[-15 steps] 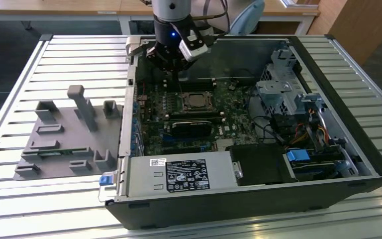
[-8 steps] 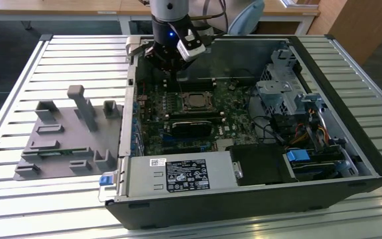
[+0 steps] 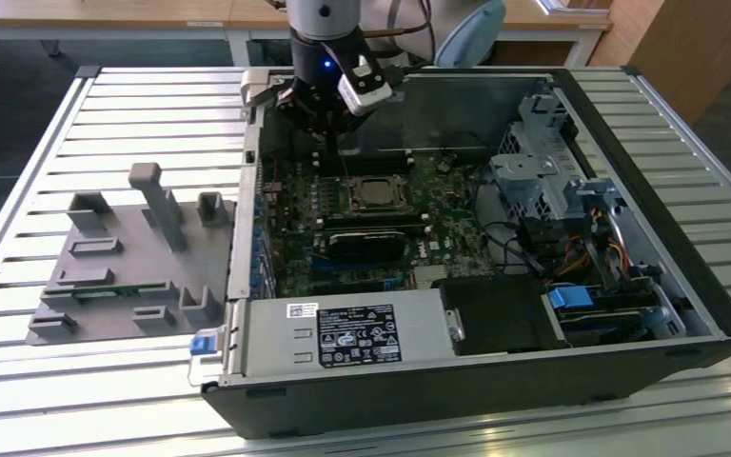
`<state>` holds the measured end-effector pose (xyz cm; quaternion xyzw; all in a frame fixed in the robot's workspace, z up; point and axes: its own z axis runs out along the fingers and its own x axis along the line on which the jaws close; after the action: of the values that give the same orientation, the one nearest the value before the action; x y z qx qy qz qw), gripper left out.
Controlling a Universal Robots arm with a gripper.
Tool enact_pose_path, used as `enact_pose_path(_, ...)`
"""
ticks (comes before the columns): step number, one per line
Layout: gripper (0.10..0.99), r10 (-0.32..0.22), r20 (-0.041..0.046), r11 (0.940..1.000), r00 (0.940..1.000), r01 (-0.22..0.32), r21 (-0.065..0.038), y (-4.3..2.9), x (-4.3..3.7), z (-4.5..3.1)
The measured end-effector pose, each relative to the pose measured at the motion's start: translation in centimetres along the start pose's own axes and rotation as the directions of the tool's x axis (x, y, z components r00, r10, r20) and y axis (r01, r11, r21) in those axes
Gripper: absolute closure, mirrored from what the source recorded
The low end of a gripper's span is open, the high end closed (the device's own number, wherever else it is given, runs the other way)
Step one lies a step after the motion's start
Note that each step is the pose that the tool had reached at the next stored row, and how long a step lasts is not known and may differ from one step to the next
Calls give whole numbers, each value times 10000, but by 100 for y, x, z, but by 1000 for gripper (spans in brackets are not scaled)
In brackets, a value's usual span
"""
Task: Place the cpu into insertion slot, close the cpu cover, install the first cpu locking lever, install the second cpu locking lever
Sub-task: 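Install the first cpu locking lever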
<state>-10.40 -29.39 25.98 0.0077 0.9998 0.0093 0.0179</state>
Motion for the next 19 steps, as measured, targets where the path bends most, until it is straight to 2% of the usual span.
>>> enact_pose_path(11,980,10,0,10000,10000,-10,0,43,-13,19)
enact_pose_path(16,980,10,-8,10000,10000,-10,1,50,-62,24)
enact_pose_path(19,980,11,-21,10000,10000,-11,1,52,-119,29)
